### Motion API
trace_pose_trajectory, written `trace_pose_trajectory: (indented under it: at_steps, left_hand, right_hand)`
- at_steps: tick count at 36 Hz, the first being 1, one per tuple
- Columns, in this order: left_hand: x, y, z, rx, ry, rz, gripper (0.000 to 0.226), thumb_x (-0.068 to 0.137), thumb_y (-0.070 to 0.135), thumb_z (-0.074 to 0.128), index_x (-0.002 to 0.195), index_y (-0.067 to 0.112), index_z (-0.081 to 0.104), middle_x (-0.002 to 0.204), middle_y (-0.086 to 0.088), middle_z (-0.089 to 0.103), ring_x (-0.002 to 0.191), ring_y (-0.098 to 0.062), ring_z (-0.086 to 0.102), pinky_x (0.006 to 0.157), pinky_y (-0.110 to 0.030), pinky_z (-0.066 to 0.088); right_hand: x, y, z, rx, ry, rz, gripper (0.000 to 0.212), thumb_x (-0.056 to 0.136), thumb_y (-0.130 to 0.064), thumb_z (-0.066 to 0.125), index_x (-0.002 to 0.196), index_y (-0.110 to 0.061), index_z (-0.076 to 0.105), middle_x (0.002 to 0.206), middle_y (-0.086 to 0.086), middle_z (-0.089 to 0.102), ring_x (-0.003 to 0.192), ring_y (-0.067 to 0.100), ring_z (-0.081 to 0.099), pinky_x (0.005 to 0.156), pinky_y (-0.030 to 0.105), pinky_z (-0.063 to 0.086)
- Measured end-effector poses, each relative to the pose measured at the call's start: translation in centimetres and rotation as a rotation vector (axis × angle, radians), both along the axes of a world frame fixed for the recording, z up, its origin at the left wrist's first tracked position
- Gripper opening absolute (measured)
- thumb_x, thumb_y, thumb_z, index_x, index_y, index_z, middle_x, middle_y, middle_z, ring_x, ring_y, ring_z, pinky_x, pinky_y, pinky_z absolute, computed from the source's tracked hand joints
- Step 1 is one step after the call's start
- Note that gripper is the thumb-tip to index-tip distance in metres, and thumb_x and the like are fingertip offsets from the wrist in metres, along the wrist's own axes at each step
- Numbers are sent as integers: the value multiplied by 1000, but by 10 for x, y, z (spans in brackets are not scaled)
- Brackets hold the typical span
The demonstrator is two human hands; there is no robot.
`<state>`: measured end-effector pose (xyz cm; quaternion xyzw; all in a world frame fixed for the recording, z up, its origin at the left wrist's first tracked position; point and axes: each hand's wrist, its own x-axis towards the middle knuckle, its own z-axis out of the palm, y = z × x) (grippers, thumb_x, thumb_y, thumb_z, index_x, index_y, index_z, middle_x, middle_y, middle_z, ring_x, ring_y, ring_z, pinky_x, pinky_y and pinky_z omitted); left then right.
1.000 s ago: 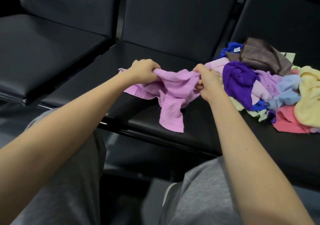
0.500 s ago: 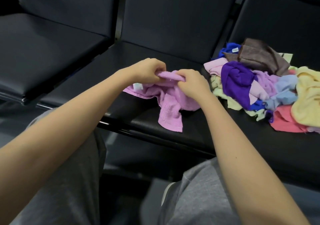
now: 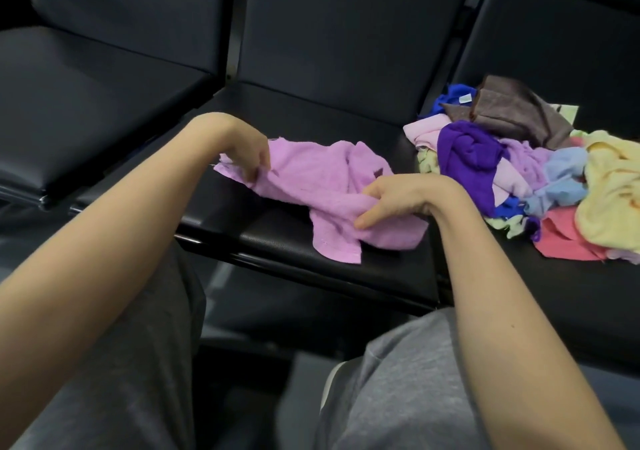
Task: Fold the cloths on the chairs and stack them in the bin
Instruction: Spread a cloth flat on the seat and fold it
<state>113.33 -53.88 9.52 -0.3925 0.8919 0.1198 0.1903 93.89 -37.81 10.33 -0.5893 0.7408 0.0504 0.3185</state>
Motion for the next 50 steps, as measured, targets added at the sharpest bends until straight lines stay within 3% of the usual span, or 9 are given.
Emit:
trace_pose_trajectory:
  at_steps: [6, 12, 17, 27, 30, 35, 38, 43, 50]
  left_hand:
    - [-6, -8, -6, -162, 319, 45, 30, 77, 4, 47, 90, 22, 68, 85, -5, 64, 80, -30, 59, 71, -35, 49]
    - [-23, -5, -1, -258, 995, 226, 35, 82, 3, 41, 107, 8, 64, 107, -10, 67, 100, -29, 59, 83, -36, 47]
    - [-36, 5, 0, -165, 1203, 251, 26, 86, 8, 45, 102, 7, 64, 102, -5, 67, 95, -19, 59, 73, -25, 42]
    - [-35, 15, -2, -9, 595, 88, 17, 81, 25, 56, 96, 19, 63, 94, -1, 66, 89, -22, 61, 75, -33, 50]
    - [-35, 22, -1, 84, 452, -50, 20, 77, 28, 67, 95, 23, 60, 95, 3, 65, 94, -20, 61, 85, -38, 51]
    - [-38, 24, -4, 120, 97, -115, 31, 78, 44, 72, 95, 28, 52, 88, 11, 51, 87, -16, 51, 72, -30, 41]
    - [-39, 20, -12, 15, 60, -100, 30, 82, 35, 69, 101, 27, 48, 94, 4, 48, 90, -19, 49, 71, -31, 41]
    - [-34, 8, -20, -27, 72, -48, 56, 78, 32, 72, 125, 28, 42, 108, 2, 47, 98, -23, 47, 88, -36, 44]
    - [-26, 0, -22, -101, 113, 27, 38, 82, 30, 69, 101, 24, 37, 103, -3, 49, 91, -27, 49, 79, -35, 43]
  right_hand:
    - [9, -4, -5, 27, -109, -18, 9, 89, -23, 63, 87, -29, 69, 99, -5, 65, 108, 19, 57, 101, 36, 45]
    - [-1, -19, -11, -341, 121, -272, 32, 94, -6, 40, 121, -1, 57, 114, 15, 58, 103, 28, 54, 81, 30, 40]
    - [-17, -19, -22, -563, 63, -563, 21, 91, -3, 39, 102, -6, 57, 87, 13, 51, 83, 26, 50, 59, 27, 36]
    - [-14, -18, -9, -950, -203, -622, 23, 85, -10, 52, 108, -13, 51, 86, -4, 50, 84, 15, 51, 67, 21, 41]
    - [4, -9, -1, -689, -181, -276, 45, 85, -18, 64, 112, -21, 29, 88, -6, 42, 75, 7, 45, 56, 9, 37]
    - [43, 0, -14, -61, 16, 176, 48, 78, -49, 70, 107, -37, 34, 101, -11, 36, 91, 12, 47, 76, 24, 43]
    - [53, -9, -33, 32, 261, 250, 52, 74, -51, 73, 105, -34, 35, 110, -4, 27, 103, 24, 45, 92, 42, 44]
    - [31, -20, -27, -226, 297, 167, 15, 88, -8, 56, 93, -21, 51, 106, 3, 55, 81, 23, 54, 72, 34, 49]
    - [-14, -21, -18, -797, 146, -395, 25, 99, -12, 32, 112, -4, 52, 117, 18, 52, 97, 27, 51, 74, 29, 32]
